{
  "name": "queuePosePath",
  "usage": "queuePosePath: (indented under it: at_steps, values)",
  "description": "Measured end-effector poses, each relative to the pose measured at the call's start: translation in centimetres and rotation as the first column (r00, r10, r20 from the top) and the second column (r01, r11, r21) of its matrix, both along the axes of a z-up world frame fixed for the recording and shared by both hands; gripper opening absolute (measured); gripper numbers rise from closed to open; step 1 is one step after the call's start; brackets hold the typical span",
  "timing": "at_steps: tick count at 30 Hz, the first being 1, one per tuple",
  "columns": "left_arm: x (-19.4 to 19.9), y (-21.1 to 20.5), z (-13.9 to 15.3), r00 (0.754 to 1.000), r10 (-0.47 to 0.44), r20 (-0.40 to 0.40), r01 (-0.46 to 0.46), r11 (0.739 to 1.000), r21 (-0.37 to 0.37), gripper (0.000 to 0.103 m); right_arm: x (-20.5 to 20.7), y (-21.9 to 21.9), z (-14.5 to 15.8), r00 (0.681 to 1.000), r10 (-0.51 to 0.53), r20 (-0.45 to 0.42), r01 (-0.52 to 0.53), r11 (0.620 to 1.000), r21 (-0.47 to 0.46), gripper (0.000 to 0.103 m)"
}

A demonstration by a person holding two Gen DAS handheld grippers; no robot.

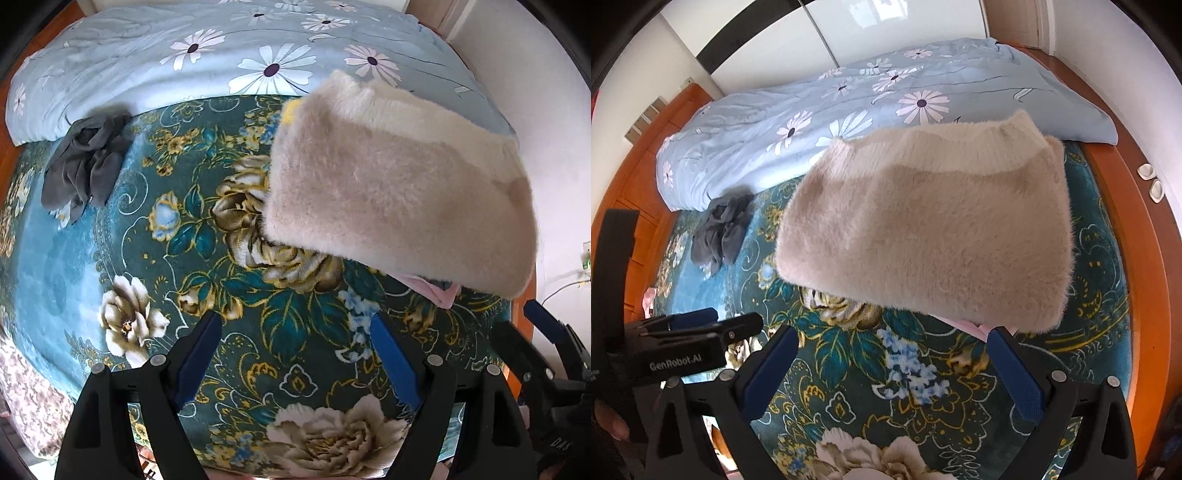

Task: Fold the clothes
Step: 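Open both grippers and withdraw them from the folded sweater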

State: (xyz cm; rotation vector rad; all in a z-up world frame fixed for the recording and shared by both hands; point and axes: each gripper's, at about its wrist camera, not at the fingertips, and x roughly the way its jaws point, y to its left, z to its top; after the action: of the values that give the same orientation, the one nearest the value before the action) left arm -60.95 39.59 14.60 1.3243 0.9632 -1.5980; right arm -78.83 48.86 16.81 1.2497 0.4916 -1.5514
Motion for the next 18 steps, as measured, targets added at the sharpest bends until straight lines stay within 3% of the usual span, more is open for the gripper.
queuePosePath:
  at_steps: [18]
  values:
    - [-1.4, -1.0, -0.1, 0.999, -0.019, 0.040, 0.017, 0.998, 0.057, 0.083, -0.2, -0.4, 0.1, 1.000, -0.003, -0.029, 0.005, 0.999, 0.045, 0.103]
